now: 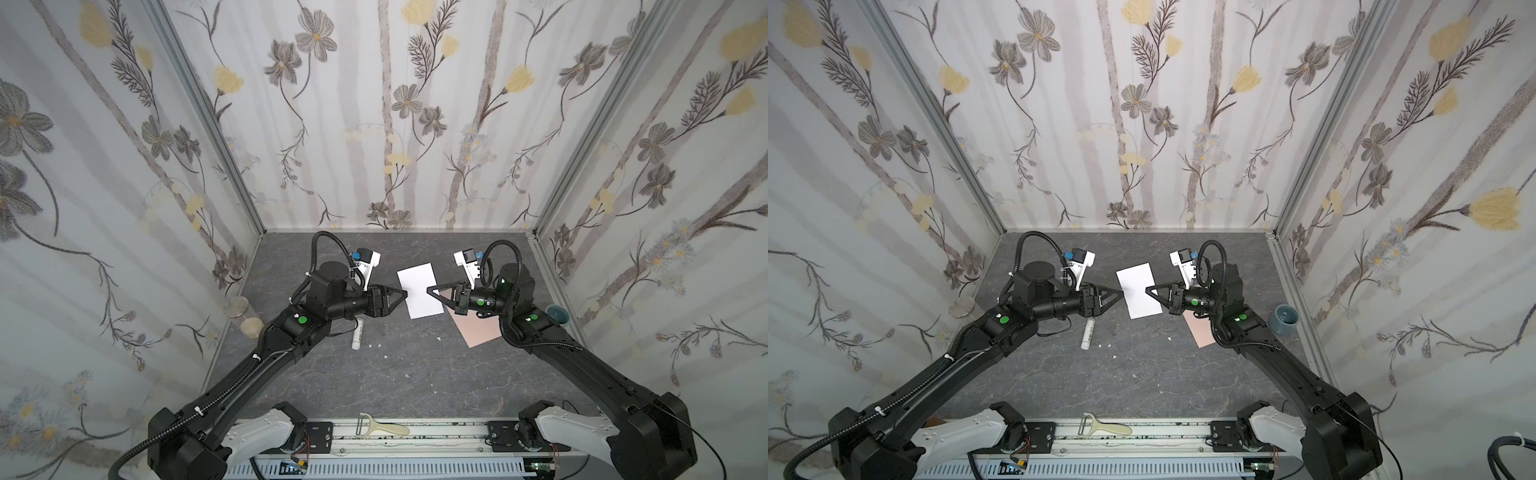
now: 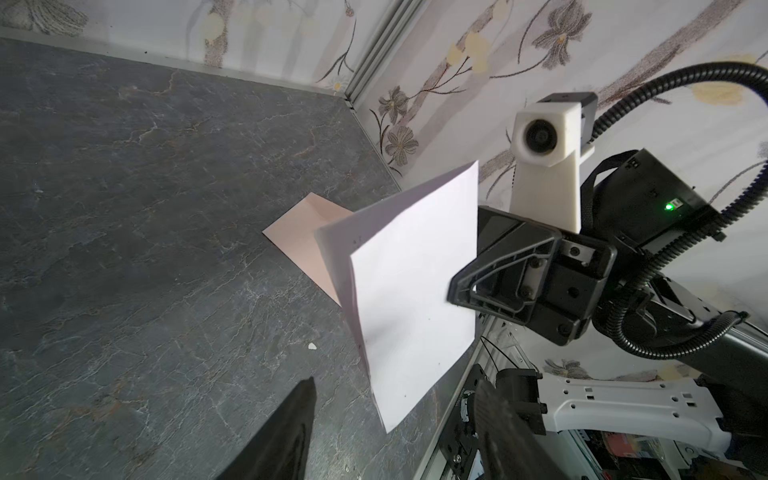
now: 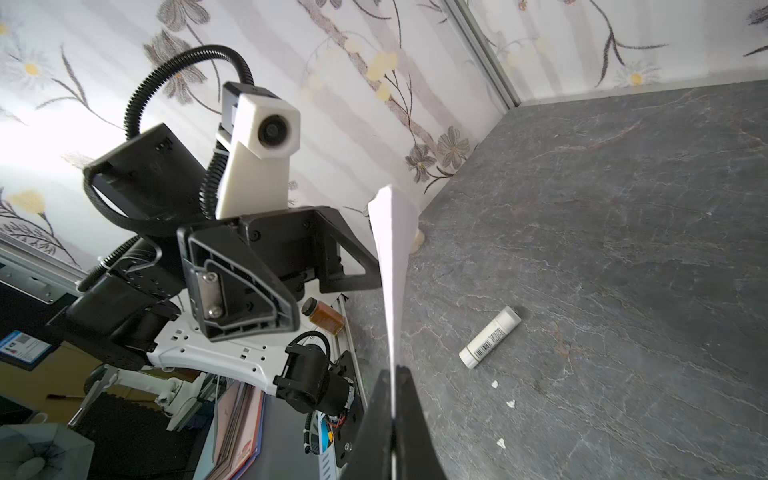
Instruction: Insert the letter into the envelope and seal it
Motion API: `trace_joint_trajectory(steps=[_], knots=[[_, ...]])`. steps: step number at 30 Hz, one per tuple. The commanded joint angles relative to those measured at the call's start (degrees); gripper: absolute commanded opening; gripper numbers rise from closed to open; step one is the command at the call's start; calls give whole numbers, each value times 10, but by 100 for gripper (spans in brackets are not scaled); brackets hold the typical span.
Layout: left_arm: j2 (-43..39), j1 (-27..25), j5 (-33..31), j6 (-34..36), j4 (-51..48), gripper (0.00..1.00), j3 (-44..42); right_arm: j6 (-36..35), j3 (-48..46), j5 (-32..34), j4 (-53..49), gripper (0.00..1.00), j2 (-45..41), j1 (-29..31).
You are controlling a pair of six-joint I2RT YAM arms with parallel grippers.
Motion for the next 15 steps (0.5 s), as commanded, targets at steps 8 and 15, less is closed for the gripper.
trace_joint_trajectory(steps=[8, 15], knots=[[-2, -19, -43, -39, 202, 57, -70, 69, 3, -32, 109, 0, 7, 14], [-14, -19, -38, -49, 286, 51, -99, 79, 6, -39, 117, 0, 10, 16]])
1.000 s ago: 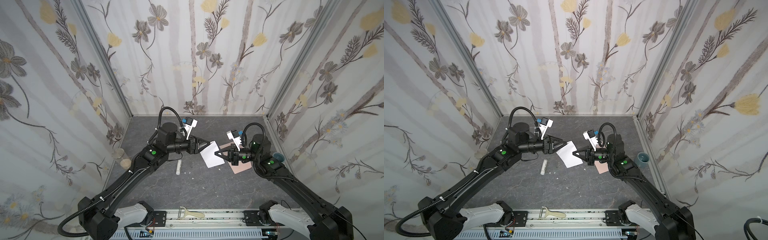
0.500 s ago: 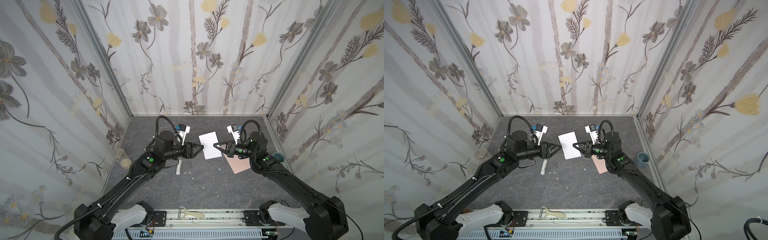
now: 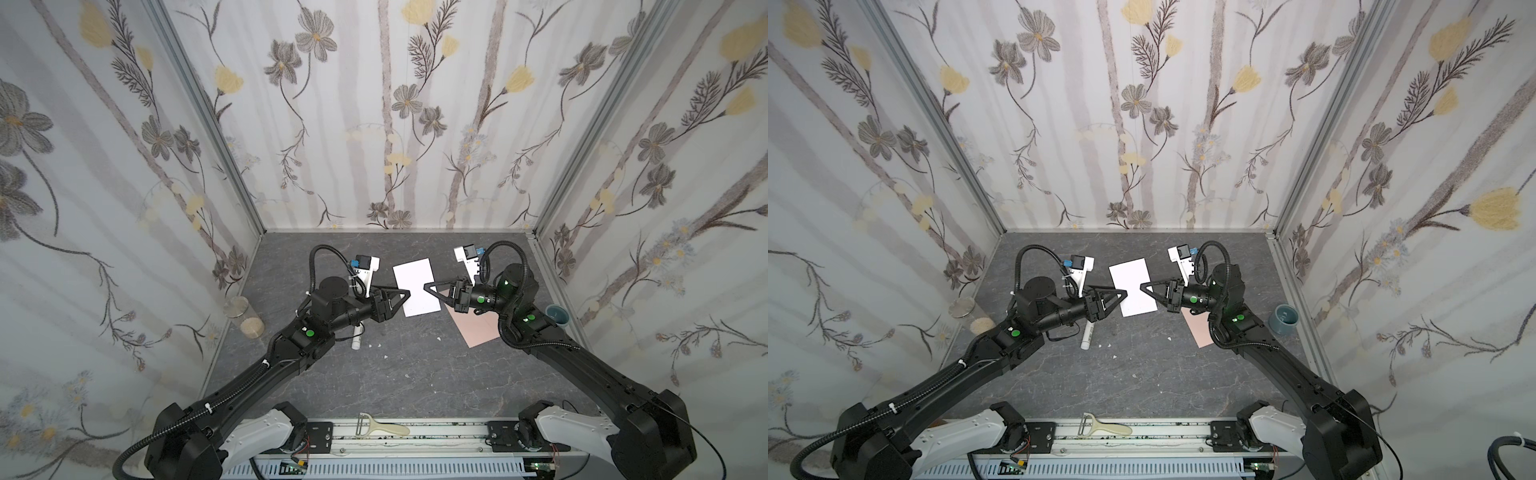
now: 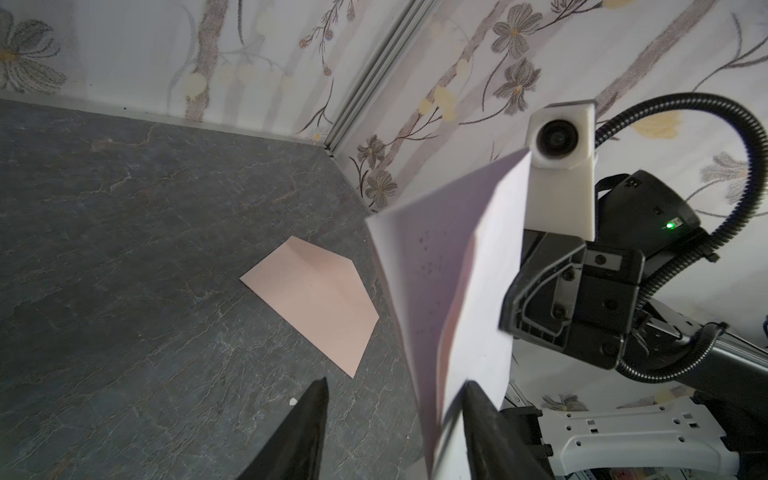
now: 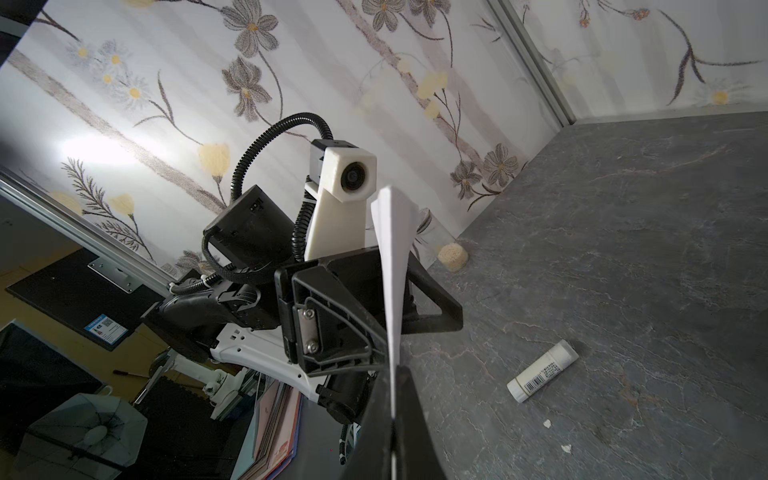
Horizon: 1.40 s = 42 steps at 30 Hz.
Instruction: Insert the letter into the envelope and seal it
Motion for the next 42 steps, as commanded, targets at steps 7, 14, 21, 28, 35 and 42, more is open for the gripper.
trace_joint_trajectory(steps=[7, 14, 21, 28, 35, 42], knots=[[26, -2, 32, -20, 86, 46, 9, 19, 6, -15, 39, 0, 9, 2], [42, -9, 53, -20, 87, 20, 16, 11, 14, -12, 26, 0, 13, 2], [38, -9, 56, -15, 86, 0, 17, 12, 14, -12, 27, 10, 10, 3], [39, -9, 31, 33, -7, 0, 52, -15, 9, -6, -9, 57, -1, -8], [25, -9, 22, 71, -84, 0, 66, -16, -18, -19, -8, 60, -24, -69], [32, -11, 80, 50, -85, 0, 56, -3, -19, -38, 51, 60, -7, -79]])
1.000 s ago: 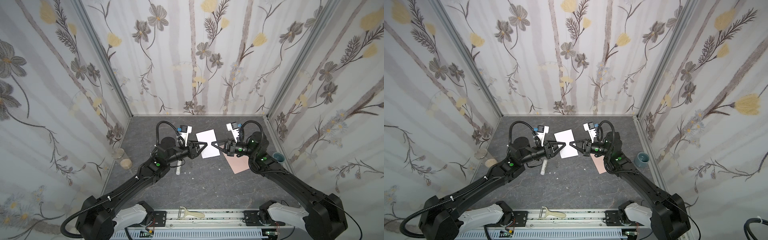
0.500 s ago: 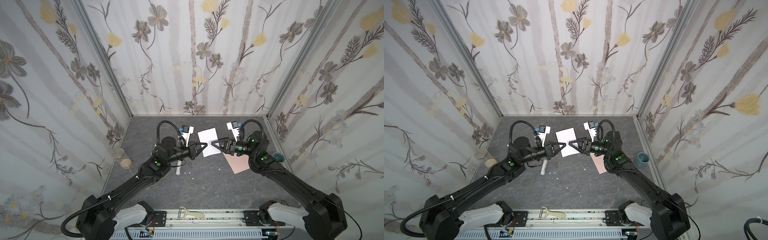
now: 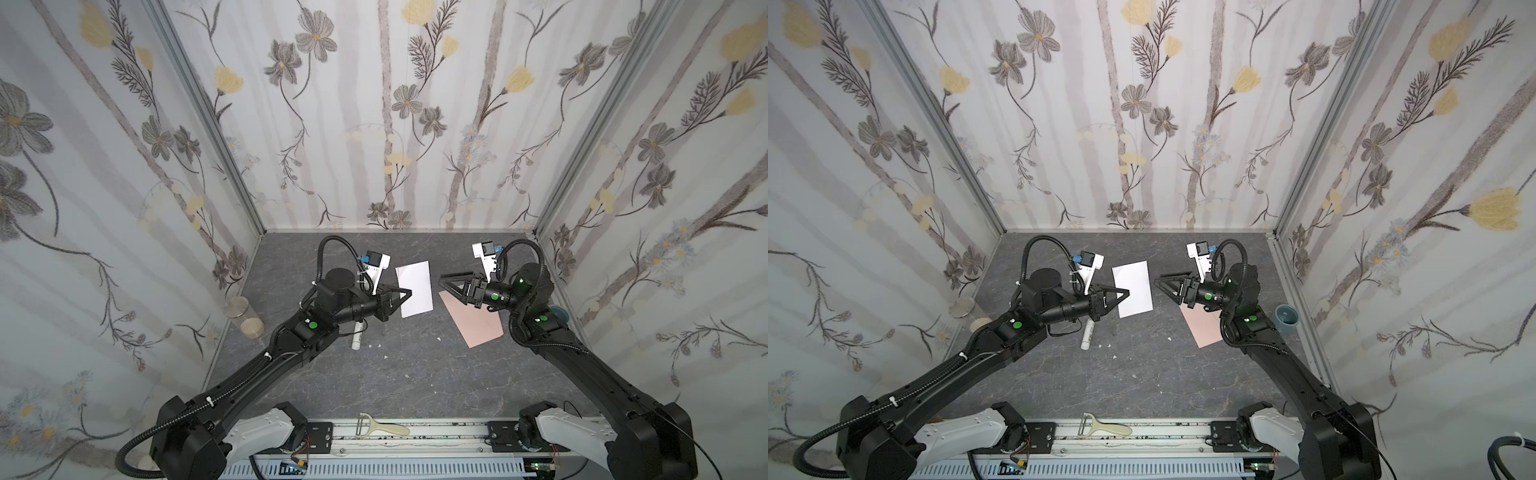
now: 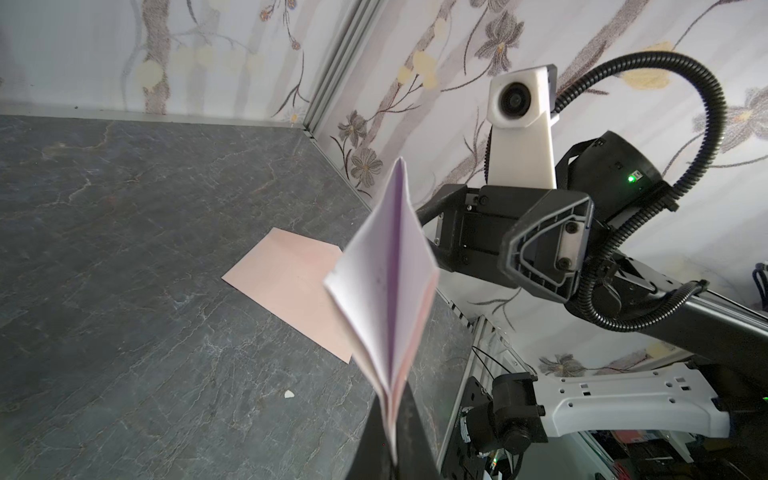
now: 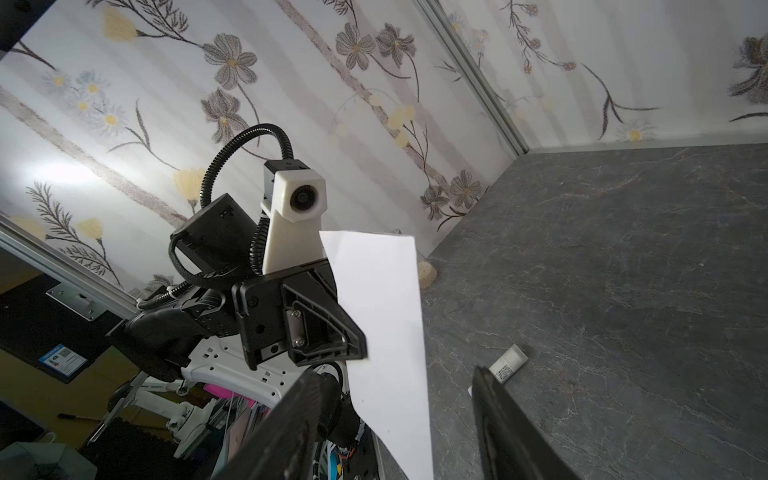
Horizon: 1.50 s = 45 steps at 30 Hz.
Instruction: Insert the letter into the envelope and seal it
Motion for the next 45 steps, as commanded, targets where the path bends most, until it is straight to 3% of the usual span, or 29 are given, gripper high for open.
trace_joint_trajectory(steps=[1, 4, 17, 18, 21, 23, 28, 30, 31, 33, 38, 39, 41, 42, 45], knots=[[-1, -1, 27, -7, 0, 0, -2, 15, -1, -17, 60, 60, 17, 0], [1, -5, 37, -13, 1, 0, 0, 36, 0, -25, 103, 59, 37, 1], [23, -14, 50, -22, 1, 0, 13, 48, 40, -45, 141, 28, 85, 7], [23, -15, 49, -21, 2, 0, 14, 51, 39, -47, 144, 28, 87, 7], [20, -15, 45, -21, 2, 0, 19, 50, 37, -47, 144, 46, 87, 7], [18, -14, 44, -22, 2, 0, 22, 50, 32, -48, 144, 50, 87, 3], [14, -13, 42, -21, 2, 0, 27, 78, 20, -68, 185, 48, 89, -6], [16, -13, 45, -22, 2, 0, 28, 85, 18, -71, 195, 39, 88, -4], [18, -13, 45, -22, 2, 0, 29, 87, 18, -71, 197, 30, 87, -3], [21, -13, 48, -22, 2, 0, 29, 89, 18, -73, 202, 0, 87, -1], [21, -13, 46, -24, 3, 0, 29, 98, 17, -76, 213, 0, 86, 2], [20, -13, 46, -24, 3, 0, 29, 98, 16, -75, 212, 16, 86, 2], [18, -13, 43, -23, 3, 0, 30, 98, 13, -74, 212, 36, 83, 2], [18, -13, 42, -24, 3, 0, 29, 98, 10, -73, 213, 42, 81, 2], [15, -13, 42, -24, 3, 0, 28, 98, 3, -69, 214, 42, 77, 2]])
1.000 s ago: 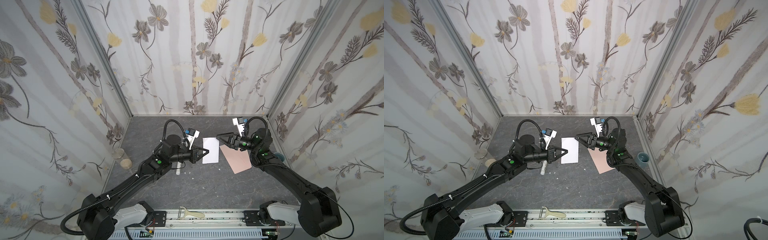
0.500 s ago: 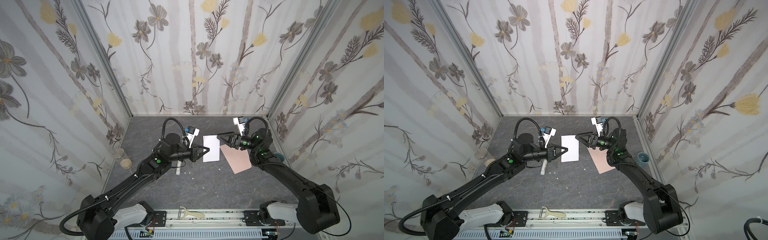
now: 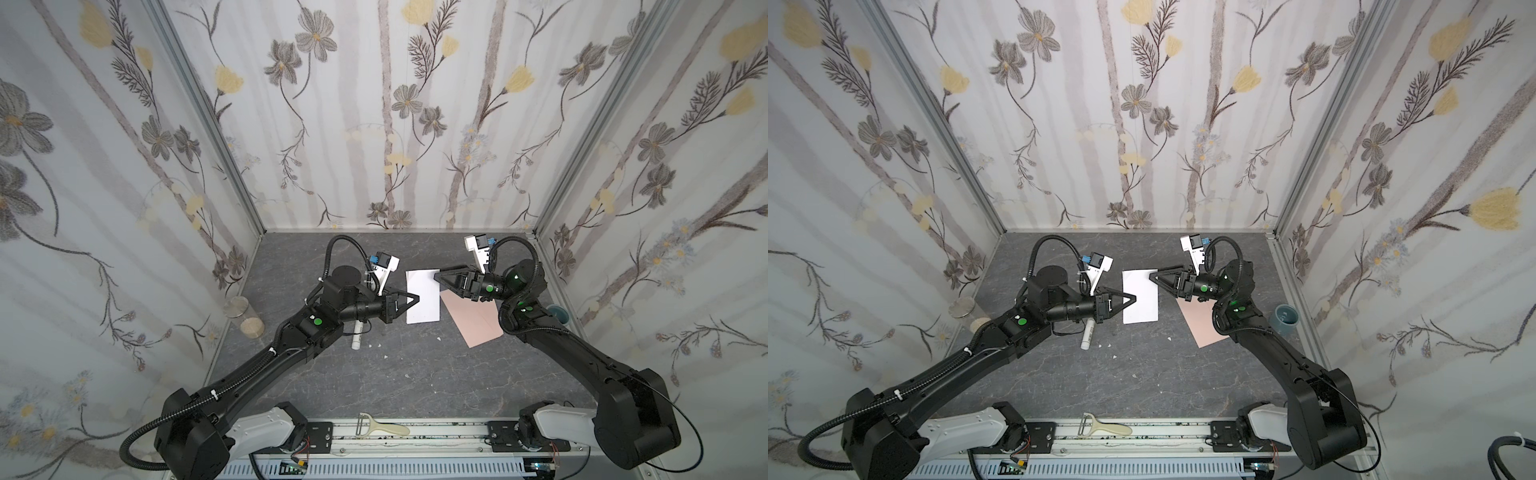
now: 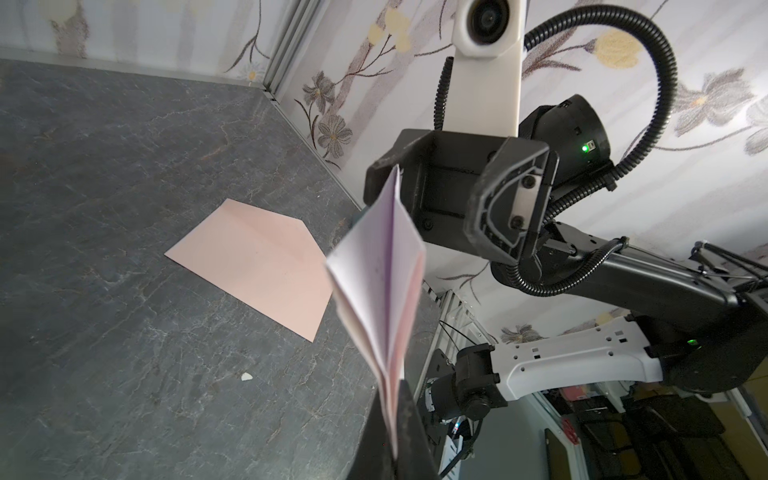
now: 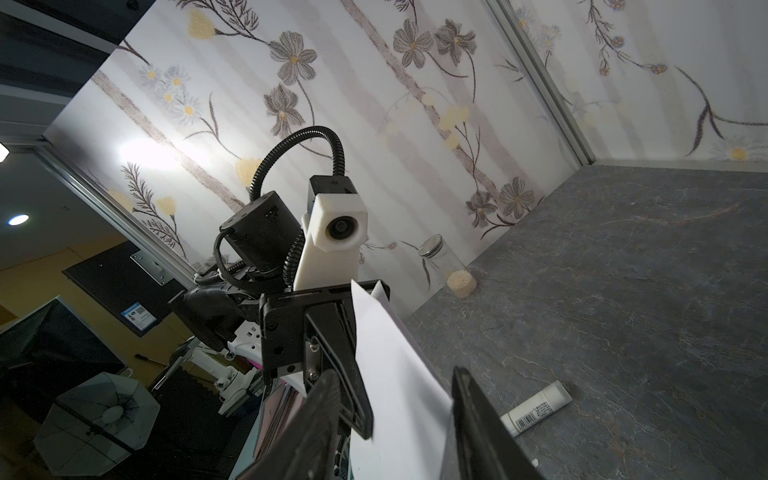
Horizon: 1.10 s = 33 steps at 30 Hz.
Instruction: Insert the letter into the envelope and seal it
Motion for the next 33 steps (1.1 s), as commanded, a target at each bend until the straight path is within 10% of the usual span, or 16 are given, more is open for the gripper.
trace_joint_trajectory(steps=[1, 4, 6, 9, 13, 19, 22, 25, 28, 33], knots=[[-5, 1, -4, 1, 12, 0, 3, 7, -7, 0, 20, 41, -7, 0], [-9, 2, -9, 1, 12, 0, 2, 7, -9, 0, 17, 37, -10, 0], [-9, 2, -8, 2, 12, 0, 2, 7, -10, -2, 18, 2, -11, 0], [-8, 2, -4, 1, 12, 0, 1, 10, -10, -4, 21, 0, -11, 0], [-10, 2, -9, 0, 12, 0, 3, 12, -10, -2, 23, 41, -14, 1], [-7, 2, -13, -7, 12, 0, 8, 16, -37, -4, 31, 45, -15, 11], [-6, 2, -12, -11, 13, 0, 10, 18, -37, -3, 35, 0, -11, 15], [-6, 2, -12, -13, 13, 0, 12, 26, -38, -4, 49, 0, -9, 16], [-11, 2, -17, -13, 13, 0, 13, 27, -39, -4, 50, 38, -11, 17], [-16, 2, -31, -17, 13, 0, 13, 30, -47, -5, 48, 44, -17, 17]])
